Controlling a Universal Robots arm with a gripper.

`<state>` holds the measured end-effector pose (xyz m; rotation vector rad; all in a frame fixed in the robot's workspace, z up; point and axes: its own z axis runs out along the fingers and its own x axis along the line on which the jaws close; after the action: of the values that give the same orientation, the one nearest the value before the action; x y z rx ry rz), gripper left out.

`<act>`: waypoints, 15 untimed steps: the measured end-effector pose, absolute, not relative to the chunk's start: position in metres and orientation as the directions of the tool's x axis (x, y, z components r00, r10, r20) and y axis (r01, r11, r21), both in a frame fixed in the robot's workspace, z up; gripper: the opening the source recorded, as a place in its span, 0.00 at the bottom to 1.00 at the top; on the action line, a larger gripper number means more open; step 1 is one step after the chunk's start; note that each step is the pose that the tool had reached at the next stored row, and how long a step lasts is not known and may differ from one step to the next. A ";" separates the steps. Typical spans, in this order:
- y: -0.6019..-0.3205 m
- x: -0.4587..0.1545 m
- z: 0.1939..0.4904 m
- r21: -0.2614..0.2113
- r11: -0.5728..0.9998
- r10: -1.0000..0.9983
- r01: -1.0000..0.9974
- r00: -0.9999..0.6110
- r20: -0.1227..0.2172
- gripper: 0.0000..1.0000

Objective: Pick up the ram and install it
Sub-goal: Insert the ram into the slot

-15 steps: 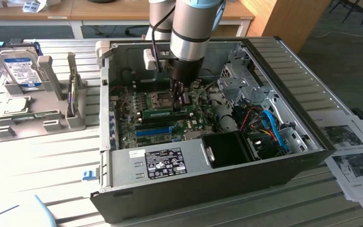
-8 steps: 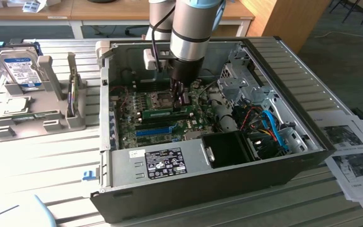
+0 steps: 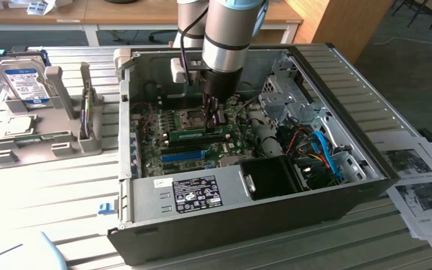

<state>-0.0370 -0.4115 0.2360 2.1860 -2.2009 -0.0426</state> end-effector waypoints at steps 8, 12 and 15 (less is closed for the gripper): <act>-0.412 -0.037 0.234 0.047 0.007 -1.000 -0.999 -0.007 0.009 0.11; -0.411 -0.038 0.234 0.047 0.007 -1.000 -0.999 -0.007 0.008 0.11; -0.411 -0.038 0.234 0.047 0.007 -1.000 -0.999 -0.007 0.008 0.11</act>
<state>-0.0379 -0.4115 0.2342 2.1861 -2.2009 -0.0427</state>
